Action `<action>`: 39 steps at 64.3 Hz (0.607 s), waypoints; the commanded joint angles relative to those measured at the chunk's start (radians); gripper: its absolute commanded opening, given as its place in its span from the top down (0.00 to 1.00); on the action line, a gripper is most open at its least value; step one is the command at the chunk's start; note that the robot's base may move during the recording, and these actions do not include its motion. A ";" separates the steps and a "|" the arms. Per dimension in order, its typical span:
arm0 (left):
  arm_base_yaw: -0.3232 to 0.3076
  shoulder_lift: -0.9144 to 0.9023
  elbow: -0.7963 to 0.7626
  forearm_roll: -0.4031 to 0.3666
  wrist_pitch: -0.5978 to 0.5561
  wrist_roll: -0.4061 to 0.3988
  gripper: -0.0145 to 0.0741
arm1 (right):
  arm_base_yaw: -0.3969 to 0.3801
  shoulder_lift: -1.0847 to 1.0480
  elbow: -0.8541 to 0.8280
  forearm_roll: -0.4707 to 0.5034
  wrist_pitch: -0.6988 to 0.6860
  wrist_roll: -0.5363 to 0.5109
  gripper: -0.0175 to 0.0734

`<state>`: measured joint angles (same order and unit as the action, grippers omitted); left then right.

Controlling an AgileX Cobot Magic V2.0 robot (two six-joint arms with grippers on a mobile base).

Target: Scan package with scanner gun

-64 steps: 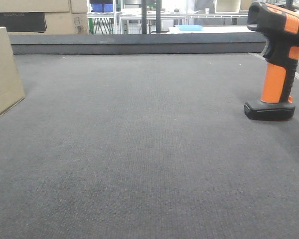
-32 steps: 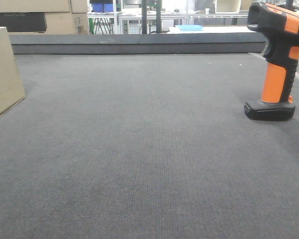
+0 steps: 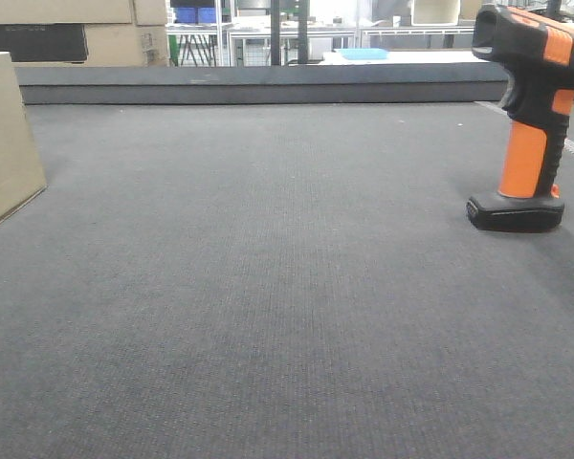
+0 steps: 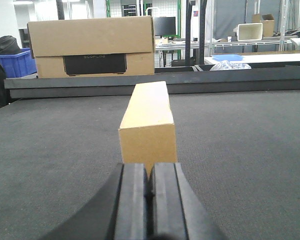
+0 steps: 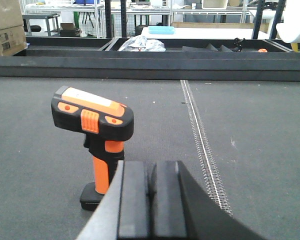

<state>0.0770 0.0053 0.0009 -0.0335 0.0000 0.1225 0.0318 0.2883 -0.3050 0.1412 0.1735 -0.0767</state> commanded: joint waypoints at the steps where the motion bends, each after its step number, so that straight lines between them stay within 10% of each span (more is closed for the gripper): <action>1: 0.001 -0.005 -0.001 -0.007 -0.018 -0.004 0.96 | -0.002 -0.020 0.015 -0.027 -0.017 0.027 0.98; 39: 0.001 -0.005 -0.001 -0.007 -0.018 -0.004 0.96 | -0.059 -0.288 0.305 -0.028 -0.069 0.027 0.98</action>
<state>0.0770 0.0036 0.0009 -0.0335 0.0000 0.1225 -0.0194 0.0103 -0.0064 0.1213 0.1358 -0.0533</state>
